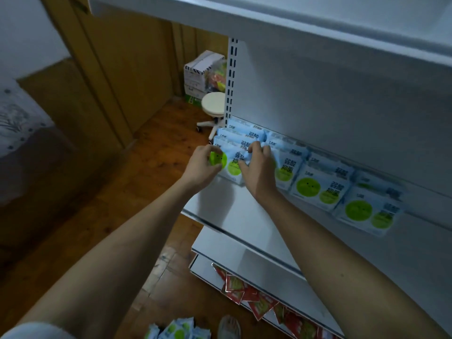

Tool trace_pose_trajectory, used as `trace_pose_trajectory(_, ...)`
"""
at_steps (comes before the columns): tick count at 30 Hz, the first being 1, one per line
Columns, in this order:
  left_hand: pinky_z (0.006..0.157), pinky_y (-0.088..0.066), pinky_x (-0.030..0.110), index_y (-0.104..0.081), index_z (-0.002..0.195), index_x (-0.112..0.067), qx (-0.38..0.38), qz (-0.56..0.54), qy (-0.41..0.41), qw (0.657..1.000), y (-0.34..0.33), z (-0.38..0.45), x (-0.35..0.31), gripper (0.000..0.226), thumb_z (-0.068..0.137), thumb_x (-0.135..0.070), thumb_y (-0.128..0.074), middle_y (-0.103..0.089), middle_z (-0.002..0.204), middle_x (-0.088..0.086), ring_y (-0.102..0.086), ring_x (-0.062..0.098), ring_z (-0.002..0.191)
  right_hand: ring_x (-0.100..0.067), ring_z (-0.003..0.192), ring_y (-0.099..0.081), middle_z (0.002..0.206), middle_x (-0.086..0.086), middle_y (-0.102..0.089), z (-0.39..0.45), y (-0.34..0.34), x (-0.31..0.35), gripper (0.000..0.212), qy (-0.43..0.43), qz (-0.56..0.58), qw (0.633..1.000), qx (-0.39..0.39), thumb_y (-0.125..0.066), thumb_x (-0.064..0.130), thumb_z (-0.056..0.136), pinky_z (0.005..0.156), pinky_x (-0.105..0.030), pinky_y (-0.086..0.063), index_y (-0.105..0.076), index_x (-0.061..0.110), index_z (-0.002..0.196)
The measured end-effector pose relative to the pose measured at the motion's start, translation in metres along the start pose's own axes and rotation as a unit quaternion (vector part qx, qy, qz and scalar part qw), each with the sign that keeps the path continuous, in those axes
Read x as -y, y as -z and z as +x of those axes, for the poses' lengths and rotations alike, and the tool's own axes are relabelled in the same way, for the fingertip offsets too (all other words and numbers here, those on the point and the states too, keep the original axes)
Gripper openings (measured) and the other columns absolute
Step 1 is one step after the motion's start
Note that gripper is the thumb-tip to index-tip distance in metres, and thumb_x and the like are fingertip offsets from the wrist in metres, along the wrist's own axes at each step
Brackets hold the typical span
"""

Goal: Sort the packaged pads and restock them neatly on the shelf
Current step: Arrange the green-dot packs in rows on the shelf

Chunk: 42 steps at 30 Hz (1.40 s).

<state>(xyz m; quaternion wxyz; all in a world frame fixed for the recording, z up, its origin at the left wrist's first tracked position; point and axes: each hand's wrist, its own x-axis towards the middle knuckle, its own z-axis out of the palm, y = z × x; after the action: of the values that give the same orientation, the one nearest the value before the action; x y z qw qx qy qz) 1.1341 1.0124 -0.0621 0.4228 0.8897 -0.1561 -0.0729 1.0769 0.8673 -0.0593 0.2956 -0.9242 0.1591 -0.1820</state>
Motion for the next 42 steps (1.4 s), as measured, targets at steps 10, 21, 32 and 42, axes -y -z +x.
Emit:
trace_pose_trajectory(10,0.104,-0.041,0.040,-0.053,0.132,-0.029,-0.001,0.073,-0.002,0.997,0.036,-0.040,0.002,0.045,0.089,-0.023,-0.064,-0.048,0.136,0.006,-0.043,0.027,0.126,-0.026,0.093,-0.058,0.112,-0.007,-0.052,-0.031,0.028,0.027,0.024,-0.037,-0.048,0.998,0.002,-0.056,0.028,0.095,0.068,-0.032,-0.042,-0.051,0.014,0.113)
trace_pose_trajectory(21,0.103,-0.038,0.049,-0.059,0.123,-0.031,-0.015,0.187,0.021,0.982,0.091,-0.203,0.065,0.036,0.093,-0.049,-0.052,-0.058,0.128,0.000,-0.047,0.027,0.124,-0.024,0.063,-0.053,0.062,-0.001,-0.054,-0.205,0.005,0.116,0.037,-0.081,-0.005,0.990,0.118,-0.051,0.037,0.095,0.062,-0.034,-0.044,-0.049,0.018,0.064)
trace_pose_trajectory(32,0.096,-0.041,0.046,-0.064,0.114,-0.028,0.111,0.217,0.137,0.960,0.082,-0.341,0.190,0.035,0.089,-0.050,-0.051,-0.067,0.109,0.000,-0.053,0.027,0.114,-0.028,0.083,-0.062,0.086,-0.008,-0.065,-0.357,-0.076,0.100,0.027,-0.157,-0.069,0.921,0.349,-0.055,0.038,0.093,0.073,-0.035,-0.050,-0.060,0.014,0.080)
trace_pose_trajectory(42,0.087,-0.049,0.035,-0.061,0.116,-0.026,0.238,0.161,0.272,0.919,-0.046,-0.451,0.334,0.034,0.084,-0.037,-0.060,-0.068,0.110,0.005,-0.059,0.027,0.108,-0.019,0.071,-0.044,0.067,0.005,-0.036,-0.494,-0.204,-0.032,0.037,-0.239,-0.118,0.806,0.529,-0.052,0.028,0.096,0.068,-0.029,-0.035,-0.034,0.026,0.064)
